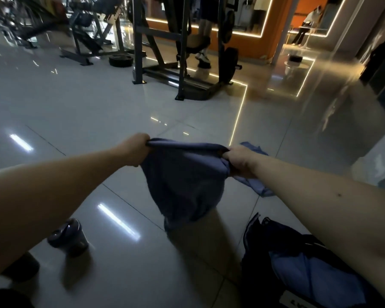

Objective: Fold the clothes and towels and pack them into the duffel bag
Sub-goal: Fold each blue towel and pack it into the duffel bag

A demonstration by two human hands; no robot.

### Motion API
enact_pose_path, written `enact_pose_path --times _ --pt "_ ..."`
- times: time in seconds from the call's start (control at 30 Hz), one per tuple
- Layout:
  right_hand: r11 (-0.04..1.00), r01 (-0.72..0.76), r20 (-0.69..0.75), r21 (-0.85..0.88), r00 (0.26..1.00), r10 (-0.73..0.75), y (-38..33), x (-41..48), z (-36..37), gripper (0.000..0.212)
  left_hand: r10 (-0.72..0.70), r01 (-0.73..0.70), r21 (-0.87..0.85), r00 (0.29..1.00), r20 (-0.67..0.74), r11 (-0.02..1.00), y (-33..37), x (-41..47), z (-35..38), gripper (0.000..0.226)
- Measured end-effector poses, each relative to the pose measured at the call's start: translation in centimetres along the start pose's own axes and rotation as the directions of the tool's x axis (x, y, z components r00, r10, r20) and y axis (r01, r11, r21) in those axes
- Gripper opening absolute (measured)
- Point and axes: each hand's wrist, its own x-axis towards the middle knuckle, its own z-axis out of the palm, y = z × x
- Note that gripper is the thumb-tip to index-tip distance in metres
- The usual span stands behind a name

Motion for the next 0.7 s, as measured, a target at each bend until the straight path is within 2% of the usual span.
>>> enact_pose_path --times 0.07,0.1,0.17,0.3,0.37,0.43,0.53,0.6,0.7 --pt "1.0 0.025 -0.043 0.004 0.999 -0.025 -2.7 -1.0 -0.1 0.014 -0.072 0.06 -0.296 0.997 -0.031 0.953 2.0 -0.4 -1.9 0.021" --pt "0.999 0.035 -0.059 0.024 0.998 -0.034 -3.9 -1.4 -0.3 0.014 -0.082 0.059 -0.391 0.996 -0.043 0.918 3.0 -0.6 -2.9 0.025" --pt "0.994 0.073 -0.082 0.086 0.994 -0.066 -6.6 -2.7 -0.8 0.015 -0.087 0.024 -0.475 0.99 -0.111 0.88 4.9 -1.3 -5.2 0.029" --pt "0.965 0.158 -0.009 0.211 0.987 -0.16 -11.4 -5.9 -2.3 0.013 -0.028 -0.11 -0.437 0.954 -0.297 0.893 7.6 -3.4 -10.7 0.012" --pt "0.953 0.166 0.059 0.254 0.981 -0.186 -13.3 -7.7 -3.3 0.013 0.004 -0.166 -0.484 0.948 -0.318 0.859 8.3 -4.1 -13.3 0.009" --pt "0.948 0.194 0.104 0.251 0.968 -0.226 -14.8 -8.8 -4.3 0.013 0.046 -0.202 -0.455 0.943 -0.329 0.867 8.9 -4.6 -15.4 0.006" --pt "0.953 0.217 0.127 0.212 0.961 -0.247 -15.8 -9.4 -5.5 0.023 0.098 -0.203 -0.376 0.955 -0.279 0.904 9.0 -4.9 -16.8 0.011" --pt "0.962 0.198 0.115 0.186 0.968 -0.221 -15.8 -9.0 -5.6 0.02 0.119 -0.181 -0.317 0.971 -0.206 0.931 8.6 -5.0 -16.5 0.012" --pt "0.971 0.184 -0.054 0.151 0.983 -0.177 -14.9 -7.7 -4.8 0.018 0.084 -0.118 -0.259 0.987 -0.139 0.959 7.4 -4.7 -15.0 0.019"
